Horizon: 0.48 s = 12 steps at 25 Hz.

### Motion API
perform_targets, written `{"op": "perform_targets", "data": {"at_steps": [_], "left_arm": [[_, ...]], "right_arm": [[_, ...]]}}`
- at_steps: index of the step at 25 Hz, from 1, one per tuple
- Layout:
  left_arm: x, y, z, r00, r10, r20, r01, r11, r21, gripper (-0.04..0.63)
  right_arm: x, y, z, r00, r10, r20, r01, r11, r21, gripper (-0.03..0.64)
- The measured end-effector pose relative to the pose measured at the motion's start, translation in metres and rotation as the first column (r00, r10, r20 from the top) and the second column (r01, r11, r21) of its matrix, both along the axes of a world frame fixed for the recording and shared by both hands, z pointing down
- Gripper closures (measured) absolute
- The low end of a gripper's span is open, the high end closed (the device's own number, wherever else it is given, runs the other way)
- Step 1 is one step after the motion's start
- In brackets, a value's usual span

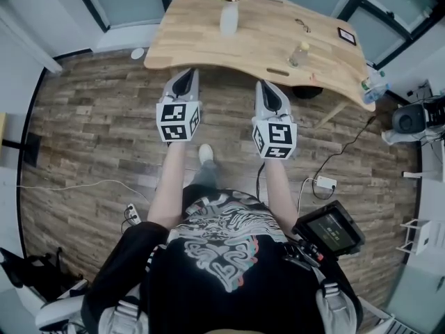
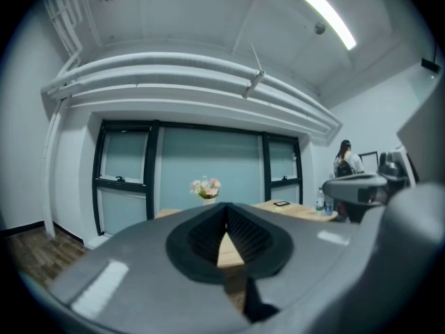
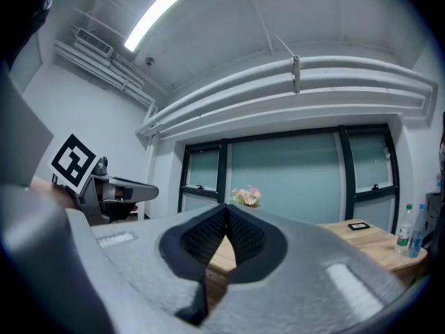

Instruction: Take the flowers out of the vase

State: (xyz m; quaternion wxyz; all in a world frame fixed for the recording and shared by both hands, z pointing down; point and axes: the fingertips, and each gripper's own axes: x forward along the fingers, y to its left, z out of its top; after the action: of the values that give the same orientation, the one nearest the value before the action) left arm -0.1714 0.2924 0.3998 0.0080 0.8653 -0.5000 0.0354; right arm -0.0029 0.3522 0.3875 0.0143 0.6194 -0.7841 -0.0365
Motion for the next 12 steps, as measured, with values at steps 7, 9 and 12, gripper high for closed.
{"op": "perform_targets", "data": {"at_steps": [7,9,12], "left_arm": [[0.008,-0.066,0.009,1.0,-0.005,-0.003,0.005,1.0,-0.003,0.606],[0.012,-0.098,0.017,1.0,-0.004,-0.007,0.004,1.0,-0.015,0.606],[0.019,-0.155,0.025,1.0,0.001,-0.015,-0.001,1.0,-0.023,0.606]], "right_arm": [[0.009,-0.069,0.011,1.0,0.001,-0.001,-0.001,1.0,-0.022,0.618],[0.014,-0.101,0.018,1.0,0.005,-0.003,-0.006,0.999,-0.033,0.618],[0.019,-0.157,0.03,1.0,0.009,-0.019,-0.01,0.998,-0.057,0.618]]}}
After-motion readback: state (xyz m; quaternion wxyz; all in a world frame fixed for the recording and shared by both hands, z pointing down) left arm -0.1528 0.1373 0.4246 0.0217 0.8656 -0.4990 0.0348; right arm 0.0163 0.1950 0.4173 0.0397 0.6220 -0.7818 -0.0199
